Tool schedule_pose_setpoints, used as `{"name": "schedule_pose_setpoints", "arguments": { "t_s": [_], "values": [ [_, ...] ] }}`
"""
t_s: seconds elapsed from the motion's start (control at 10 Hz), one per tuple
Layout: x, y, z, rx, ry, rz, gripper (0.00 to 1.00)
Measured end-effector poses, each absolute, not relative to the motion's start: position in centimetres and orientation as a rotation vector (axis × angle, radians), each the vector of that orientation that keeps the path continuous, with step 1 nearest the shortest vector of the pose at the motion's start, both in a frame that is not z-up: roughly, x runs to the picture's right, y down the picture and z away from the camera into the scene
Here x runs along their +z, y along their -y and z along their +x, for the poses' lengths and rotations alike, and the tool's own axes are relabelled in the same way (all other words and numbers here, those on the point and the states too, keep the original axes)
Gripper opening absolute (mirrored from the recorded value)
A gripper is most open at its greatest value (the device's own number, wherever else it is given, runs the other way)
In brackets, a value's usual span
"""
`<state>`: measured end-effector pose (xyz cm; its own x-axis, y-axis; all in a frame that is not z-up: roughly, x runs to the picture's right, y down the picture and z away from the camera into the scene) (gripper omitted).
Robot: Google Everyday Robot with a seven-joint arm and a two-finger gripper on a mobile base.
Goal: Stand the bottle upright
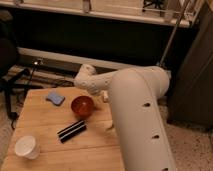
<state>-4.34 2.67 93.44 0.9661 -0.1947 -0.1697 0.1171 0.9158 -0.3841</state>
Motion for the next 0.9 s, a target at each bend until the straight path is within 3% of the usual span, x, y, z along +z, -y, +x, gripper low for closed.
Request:
{"name": "schedule_pose_setpoints", "arguments": {
  "t_s": [0.9],
  "values": [
    [96.4, 0.9, -3.3, -0.063, -0.201, -0.403, 0.8]
  ]
}}
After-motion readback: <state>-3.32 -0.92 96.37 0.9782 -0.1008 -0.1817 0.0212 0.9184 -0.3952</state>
